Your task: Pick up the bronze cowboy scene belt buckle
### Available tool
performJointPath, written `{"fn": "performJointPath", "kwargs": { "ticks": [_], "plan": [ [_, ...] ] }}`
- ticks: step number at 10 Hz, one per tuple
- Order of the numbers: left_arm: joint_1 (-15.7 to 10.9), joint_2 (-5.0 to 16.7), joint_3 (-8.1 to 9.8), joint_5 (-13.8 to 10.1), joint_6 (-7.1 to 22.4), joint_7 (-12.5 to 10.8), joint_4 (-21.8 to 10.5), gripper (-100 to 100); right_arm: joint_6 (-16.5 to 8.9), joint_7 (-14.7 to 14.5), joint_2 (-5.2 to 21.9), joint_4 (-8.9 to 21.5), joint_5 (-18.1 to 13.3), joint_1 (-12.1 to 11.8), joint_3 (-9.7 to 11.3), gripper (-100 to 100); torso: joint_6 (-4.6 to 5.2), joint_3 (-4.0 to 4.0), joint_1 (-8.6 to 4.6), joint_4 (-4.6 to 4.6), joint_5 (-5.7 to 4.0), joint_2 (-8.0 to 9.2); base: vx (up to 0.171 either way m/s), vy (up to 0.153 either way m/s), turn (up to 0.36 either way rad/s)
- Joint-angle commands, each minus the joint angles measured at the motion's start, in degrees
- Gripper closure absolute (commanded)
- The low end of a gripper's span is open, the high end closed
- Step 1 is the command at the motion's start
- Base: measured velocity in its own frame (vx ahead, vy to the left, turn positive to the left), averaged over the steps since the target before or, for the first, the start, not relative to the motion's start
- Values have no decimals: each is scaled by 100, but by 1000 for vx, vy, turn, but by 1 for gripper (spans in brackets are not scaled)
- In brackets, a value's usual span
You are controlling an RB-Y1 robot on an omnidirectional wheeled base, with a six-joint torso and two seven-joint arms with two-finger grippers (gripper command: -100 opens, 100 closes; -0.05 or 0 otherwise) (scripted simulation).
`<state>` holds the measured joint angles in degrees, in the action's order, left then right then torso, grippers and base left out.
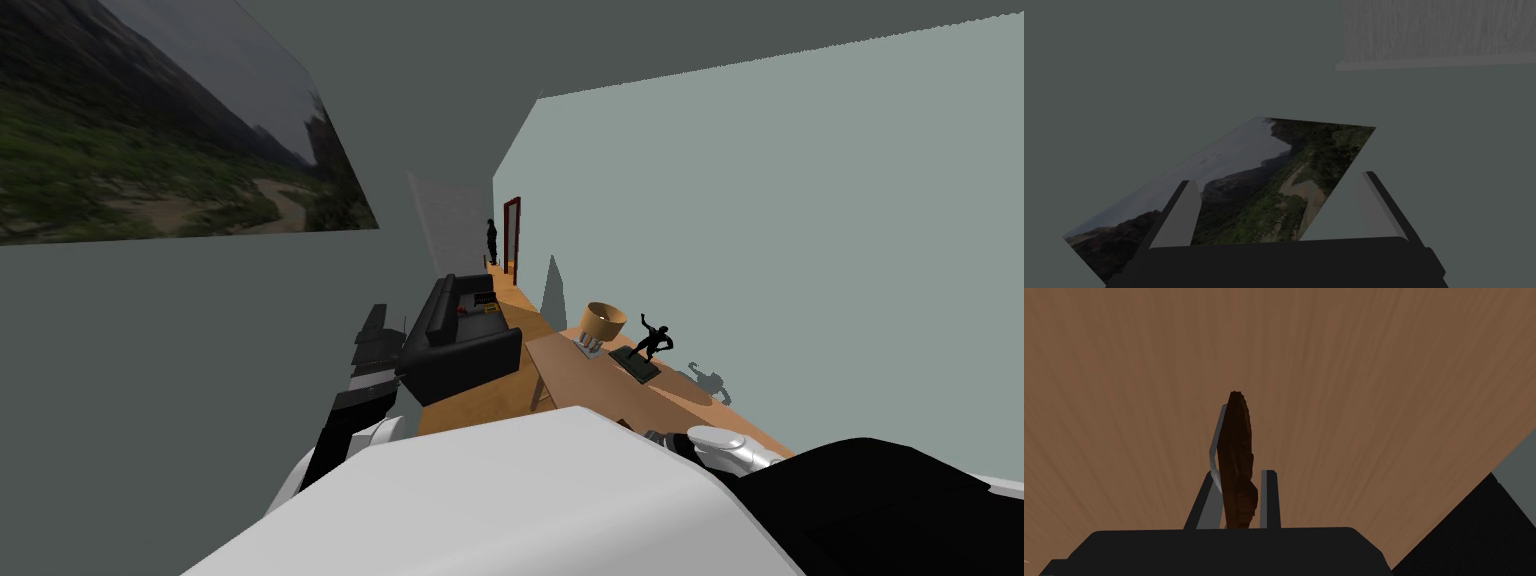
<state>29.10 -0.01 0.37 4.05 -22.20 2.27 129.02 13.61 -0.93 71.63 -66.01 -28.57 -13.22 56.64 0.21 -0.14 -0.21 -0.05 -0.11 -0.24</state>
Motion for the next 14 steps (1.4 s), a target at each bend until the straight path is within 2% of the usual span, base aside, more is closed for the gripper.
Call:
{"fn": "performJointPath", "kwargs": {
  "ticks": [1,2,3,4,5,6,7,9,10,12,13,14],
  "plan": [
    [0,0,0,0,0,0,0,0,0,0,0,0,0,0,0,100,0,0,0,0,0,0,0,0,0],
    [0,0,0,0,0,0,0,0,1,0,0,0,0,0,0,0,0,0,0,0,0,0,0,0,0],
    [0,0,0,0,0,0,0,0,204,-56,-55,231,-40,1,-128,100,0,0,0,0,0,0,-4,39,13],
    [0,0,0,0,0,0,0,0,377,-104,-112,413,-90,12,-257,100,-2,0,10,1,2,0,-8,64,18],
    [0,-1,-1,0,0,0,0,0,431,-104,-112,496,-90,12,-257,100,-6,0,14,2,0,-2,-9,52,16],
    [0,0,0,0,0,0,0,0,659,-151,-170,705,-141,23,-386,100,-6,-1,11,1,1,-3,-15,51,19],
    [0,0,-1,0,0,0,0,0,659,-151,-170,761,-141,23,-386,100,-7,0,10,2,0,-2,-12,41,13],
    [0,0,0,0,0,0,0,0,1086,-246,-286,1218,-243,45,-643,100,-5,-1,8,1,1,-2,-10,58,25],
    [0,-1,-1,0,0,0,0,0,1114,-246,-286,1292,-243,45,-643,100,-5,0,14,1,1,-2,-7,45,8],
    [0,0,0,0,0,0,0,0,1507,-341,-401,1707,-345,67,-900,100,-5,-1,8,1,1,-4,-10,51,24],
    [0,0,0,0,0,0,0,0,1569,-341,-401,1822,-345,67,-900,100,-6,0,13,2,1,-2,-8,49,13],
    [0,0,0,0,0,0,0,0,1790,-388,-459,2026,-396,78,-1029,100,-3,-1,11,1,2,-2,-3,46,20]
  ]
}}
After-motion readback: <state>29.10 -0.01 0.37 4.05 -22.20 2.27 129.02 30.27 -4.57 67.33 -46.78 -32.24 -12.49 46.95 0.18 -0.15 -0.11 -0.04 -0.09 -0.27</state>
